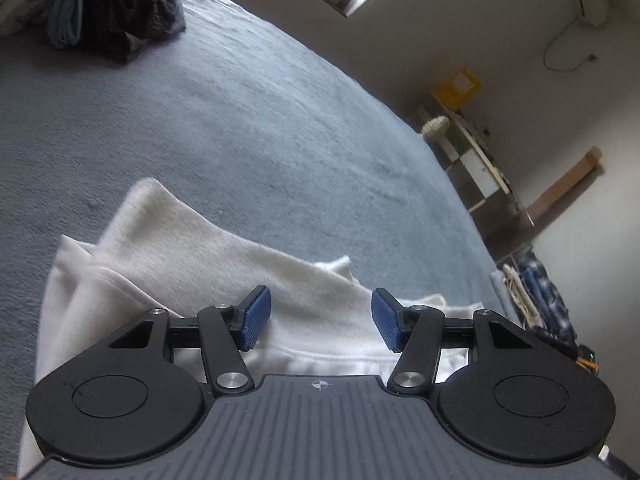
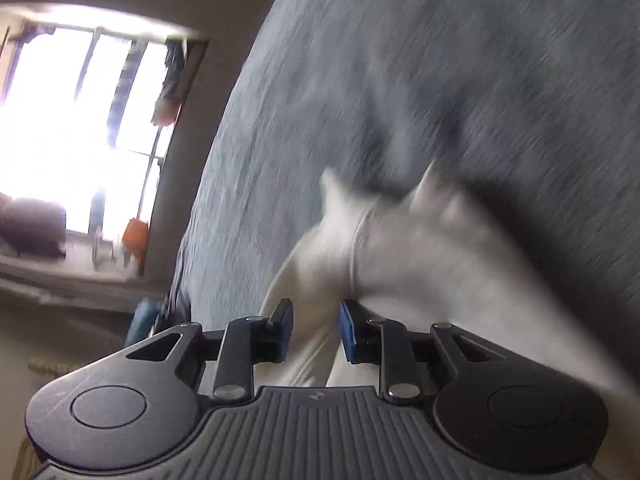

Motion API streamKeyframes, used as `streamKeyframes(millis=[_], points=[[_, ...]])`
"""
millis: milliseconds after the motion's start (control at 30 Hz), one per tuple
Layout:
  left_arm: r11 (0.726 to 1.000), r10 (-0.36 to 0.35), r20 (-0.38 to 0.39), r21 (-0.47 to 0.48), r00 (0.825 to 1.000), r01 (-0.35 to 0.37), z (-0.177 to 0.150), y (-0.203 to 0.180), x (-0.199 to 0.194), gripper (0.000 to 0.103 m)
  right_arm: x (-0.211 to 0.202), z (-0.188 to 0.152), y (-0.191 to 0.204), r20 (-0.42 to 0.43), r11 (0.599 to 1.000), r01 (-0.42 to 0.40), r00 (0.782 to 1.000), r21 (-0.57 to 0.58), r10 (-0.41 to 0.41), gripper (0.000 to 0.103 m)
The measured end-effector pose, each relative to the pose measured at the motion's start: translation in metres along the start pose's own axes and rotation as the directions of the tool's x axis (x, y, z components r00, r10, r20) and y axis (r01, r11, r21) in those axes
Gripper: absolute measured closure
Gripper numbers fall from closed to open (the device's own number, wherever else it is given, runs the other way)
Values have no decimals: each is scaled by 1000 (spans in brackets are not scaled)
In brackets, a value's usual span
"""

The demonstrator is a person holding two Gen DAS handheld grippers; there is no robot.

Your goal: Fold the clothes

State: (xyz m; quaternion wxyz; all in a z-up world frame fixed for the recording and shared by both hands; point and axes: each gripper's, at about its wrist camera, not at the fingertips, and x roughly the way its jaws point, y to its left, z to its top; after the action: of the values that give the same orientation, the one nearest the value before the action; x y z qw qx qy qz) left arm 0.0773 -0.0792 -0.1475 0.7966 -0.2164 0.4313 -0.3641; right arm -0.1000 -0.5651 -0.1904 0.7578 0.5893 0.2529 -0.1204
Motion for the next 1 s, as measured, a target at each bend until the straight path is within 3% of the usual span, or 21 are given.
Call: streamKeyframes(millis=[133, 233, 300, 433, 533, 600, 667, 800, 933, 1000], points=[[1000, -4, 13, -22, 1000, 4, 4, 6, -17, 47, -60, 23, -19, 200, 992, 24, 978, 127, -49, 72], [999, -37, -7, -1, 999, 37, -3, -1, -31, 47, -96, 15, -21, 220, 988, -12, 975, 155, -23, 72], [997, -70, -40, 29, 997, 71, -10, -12, -40, 46, -112, 3, -20, 185, 987, -34, 983, 159, 4, 70], [990, -115, -119, 62, 986, 123, -33, -28, -59, 45, -114, -34, -18, -1, 989, -13, 1000, 150, 14, 62], [988, -139, -180, 48, 974, 150, -55, -31, -72, 44, -99, -71, -27, -167, 987, 21, 986, 158, 6, 62], [990, -113, -215, 55, 970, 128, -73, -28, -77, 44, -97, -84, -35, -224, 986, 83, 973, 146, -49, 62], [994, -75, -231, 65, 970, 92, -87, -23, -83, 44, -111, -82, -48, -202, 977, 174, 968, 122, -147, 66], [998, -39, -199, 49, 979, 50, -99, -12, -101, 44, -182, -60, -71, -3, 933, 320, 946, 165, -324, 68], [998, -26, -174, 50, 984, 35, -99, -12, -111, 44, -218, -63, -64, 75, 922, 348, 928, 169, -364, 66], [998, -23, -174, 56, 984, 33, -100, -15, -111, 44, -201, -72, -44, 17, 953, 281, 959, 109, -285, 65]])
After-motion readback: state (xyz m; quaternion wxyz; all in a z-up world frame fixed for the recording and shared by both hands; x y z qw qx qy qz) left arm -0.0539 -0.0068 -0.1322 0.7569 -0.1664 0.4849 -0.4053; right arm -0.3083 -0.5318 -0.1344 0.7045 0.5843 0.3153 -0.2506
